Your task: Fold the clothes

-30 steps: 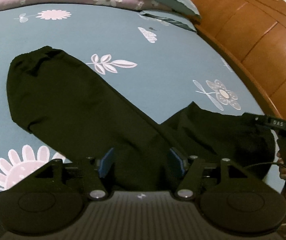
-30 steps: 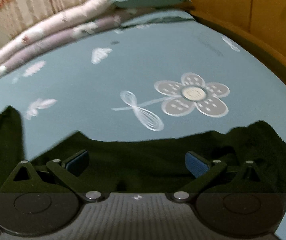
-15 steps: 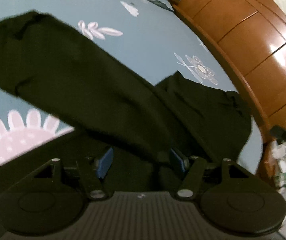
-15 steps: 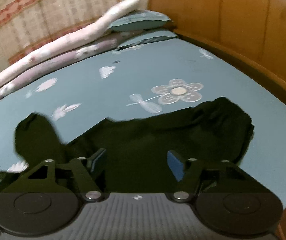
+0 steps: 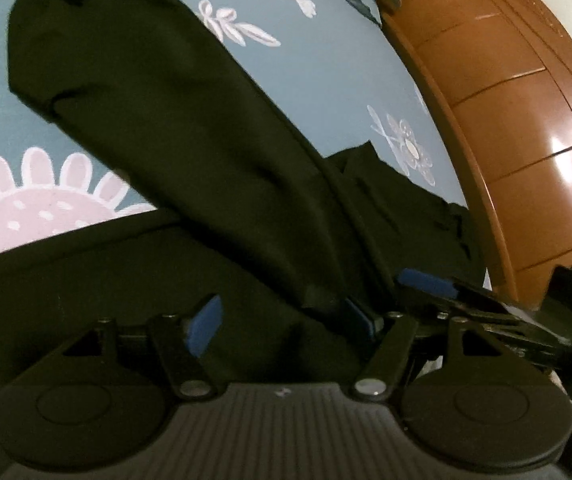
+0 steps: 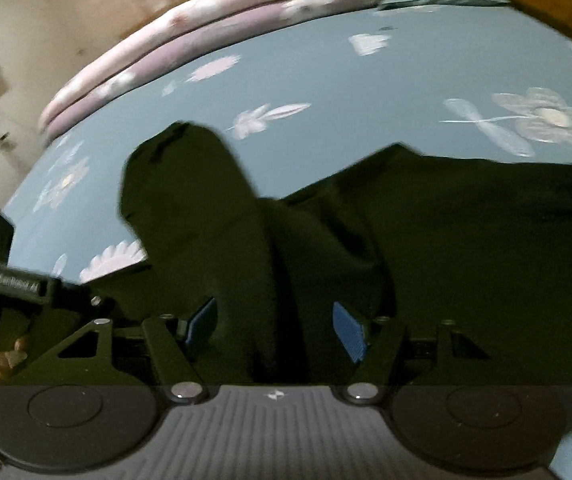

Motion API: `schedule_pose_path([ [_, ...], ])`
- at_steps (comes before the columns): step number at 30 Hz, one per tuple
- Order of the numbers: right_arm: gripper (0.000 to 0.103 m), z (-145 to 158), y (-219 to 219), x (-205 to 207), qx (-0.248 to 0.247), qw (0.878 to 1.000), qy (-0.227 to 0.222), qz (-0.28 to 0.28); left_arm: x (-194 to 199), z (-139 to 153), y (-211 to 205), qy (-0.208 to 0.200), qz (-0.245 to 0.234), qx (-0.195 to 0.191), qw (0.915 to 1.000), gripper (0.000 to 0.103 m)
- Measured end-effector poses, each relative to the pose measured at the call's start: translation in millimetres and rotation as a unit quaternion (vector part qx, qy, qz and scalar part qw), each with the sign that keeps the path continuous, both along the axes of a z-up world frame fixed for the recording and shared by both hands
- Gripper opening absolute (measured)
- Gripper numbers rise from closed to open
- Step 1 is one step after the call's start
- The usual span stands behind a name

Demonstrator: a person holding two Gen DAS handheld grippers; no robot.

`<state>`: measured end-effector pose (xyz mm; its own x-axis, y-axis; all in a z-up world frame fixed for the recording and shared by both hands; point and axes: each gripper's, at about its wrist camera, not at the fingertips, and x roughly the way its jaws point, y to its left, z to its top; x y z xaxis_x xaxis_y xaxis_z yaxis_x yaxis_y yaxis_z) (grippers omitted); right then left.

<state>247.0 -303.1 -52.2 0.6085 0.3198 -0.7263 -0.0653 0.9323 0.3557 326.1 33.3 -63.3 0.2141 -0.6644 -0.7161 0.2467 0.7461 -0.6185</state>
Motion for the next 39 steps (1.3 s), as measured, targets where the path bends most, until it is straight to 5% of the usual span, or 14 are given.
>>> schedule_pose_path([
  [7, 0.056, -7.8, 8.5, 38.2, 0.019, 0.995, -0.011, 0.094, -18.0, 2.8, 13.4, 0.007, 0.077, -0.017, 0.9968, 0.073],
  [17, 0.006, -18.4, 12.9, 52.5, 0.005, 0.99, 0.0, 0.143, -12.6, -9.0, 21.4, 0.035, 0.149, -0.085, 0.9845, 0.074],
  [26, 0.005, 0.7, -7.4, 33.3, 0.183, 0.973, -0.003, 0.14, 6.5, -23.6, 14.1, 0.059, 0.161, -0.143, 0.9748, 0.075],
  [39, 0.006, -11.9, 42.5, -2.6, 0.179, 0.962, 0.057, 0.2, 36.0, -49.3, 30.4, 0.074, 0.176, -0.156, 0.9691, 0.077],
])
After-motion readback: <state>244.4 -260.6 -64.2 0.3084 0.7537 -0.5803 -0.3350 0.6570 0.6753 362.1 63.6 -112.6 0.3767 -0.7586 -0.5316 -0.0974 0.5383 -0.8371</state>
